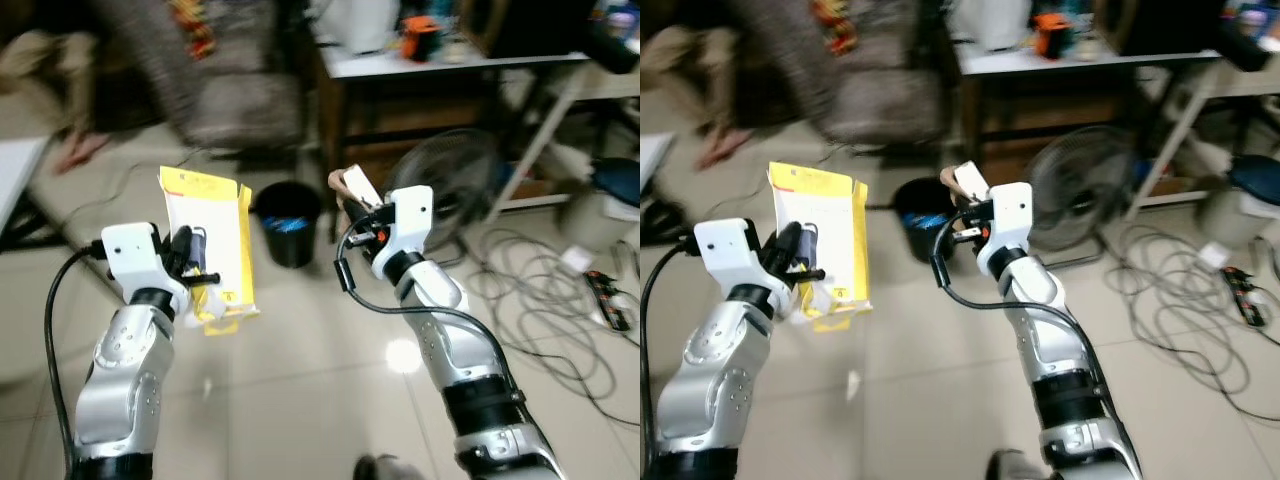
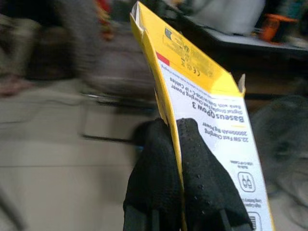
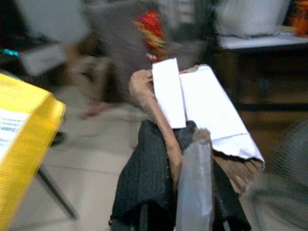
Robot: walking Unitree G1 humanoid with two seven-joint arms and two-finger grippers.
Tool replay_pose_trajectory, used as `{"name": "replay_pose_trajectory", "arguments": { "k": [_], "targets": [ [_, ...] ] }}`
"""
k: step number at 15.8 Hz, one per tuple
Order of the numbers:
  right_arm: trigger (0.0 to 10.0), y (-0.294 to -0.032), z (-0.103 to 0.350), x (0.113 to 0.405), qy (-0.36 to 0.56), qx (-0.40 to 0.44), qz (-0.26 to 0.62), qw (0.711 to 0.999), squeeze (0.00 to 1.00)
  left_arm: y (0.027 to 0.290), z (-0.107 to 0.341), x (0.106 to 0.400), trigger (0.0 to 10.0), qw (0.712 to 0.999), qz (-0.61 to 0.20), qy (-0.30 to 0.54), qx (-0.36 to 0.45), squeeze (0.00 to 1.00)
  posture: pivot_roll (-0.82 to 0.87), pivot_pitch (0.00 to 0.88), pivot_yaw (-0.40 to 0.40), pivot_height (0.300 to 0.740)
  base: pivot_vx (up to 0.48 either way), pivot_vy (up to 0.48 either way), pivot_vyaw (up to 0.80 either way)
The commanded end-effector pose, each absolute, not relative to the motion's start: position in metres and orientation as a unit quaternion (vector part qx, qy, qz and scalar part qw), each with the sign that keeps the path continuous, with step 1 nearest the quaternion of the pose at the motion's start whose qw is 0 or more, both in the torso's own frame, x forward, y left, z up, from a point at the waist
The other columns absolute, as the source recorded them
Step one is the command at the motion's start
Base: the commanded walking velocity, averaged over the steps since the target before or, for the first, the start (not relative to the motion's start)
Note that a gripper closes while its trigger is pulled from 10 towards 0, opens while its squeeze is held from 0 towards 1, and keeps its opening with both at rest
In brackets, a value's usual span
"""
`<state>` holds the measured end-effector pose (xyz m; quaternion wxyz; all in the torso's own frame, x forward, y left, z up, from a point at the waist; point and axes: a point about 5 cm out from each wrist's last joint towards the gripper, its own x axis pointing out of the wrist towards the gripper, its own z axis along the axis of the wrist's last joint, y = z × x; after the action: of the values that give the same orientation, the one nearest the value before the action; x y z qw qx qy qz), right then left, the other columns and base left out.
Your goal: Picking trash to rubbish bin
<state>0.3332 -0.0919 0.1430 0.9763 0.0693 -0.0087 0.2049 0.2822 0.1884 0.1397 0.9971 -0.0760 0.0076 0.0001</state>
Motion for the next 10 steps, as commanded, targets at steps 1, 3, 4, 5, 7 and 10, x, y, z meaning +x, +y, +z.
{"name": "replay_pose_trajectory", "arguments": {
  "k": [1,3,4,5,7,10],
  "targets": [
    [10.0,-0.0900,0.1478,0.3330,-0.018,0.074,0.207,0.975,0.00,0.1924,0.1408,0.2807,10.0,0.998,0.002,0.008,-0.069,0.00,-0.01,0.123,0.009,0.740,0.480,0.000,0.00],
    [10.0,-0.0896,0.1476,0.3323,-0.017,0.074,0.209,0.975,0.00,0.1925,0.1409,0.2805,10.0,0.998,0.002,0.008,-0.069,0.00,-0.01,0.125,0.009,0.740,0.480,0.000,0.00],
    [10.0,-0.0895,0.1473,0.3319,-0.017,0.074,0.209,0.975,0.00,0.1926,0.1411,0.2806,10.0,0.998,0.002,0.008,-0.069,0.00,-0.01,0.125,0.009,0.740,0.480,0.000,0.00],
    [10.0,-0.0897,0.1470,0.3317,-0.016,0.075,0.211,0.975,0.00,0.1927,0.1412,0.2809,10.0,0.998,0.003,0.008,-0.069,0.00,-0.01,0.125,0.009,0.740,0.480,0.000,0.00],
    [10.0,-0.0894,0.1469,0.3310,-0.016,0.074,0.214,0.974,0.00,0.1932,0.1415,0.2809,10.0,0.998,0.004,0.007,-0.069,0.00,-0.01,0.128,0.011,0.740,0.480,0.000,0.00],
    [10.0,-0.0872,0.1472,0.3300,-0.018,0.066,0.222,0.973,0.00,0.1935,0.1414,0.2811,10.0,0.998,0.005,0.008,-0.069,0.00,-0.01,0.129,0.011,0.740,0.480,0.000,0.00]
  ]
}}
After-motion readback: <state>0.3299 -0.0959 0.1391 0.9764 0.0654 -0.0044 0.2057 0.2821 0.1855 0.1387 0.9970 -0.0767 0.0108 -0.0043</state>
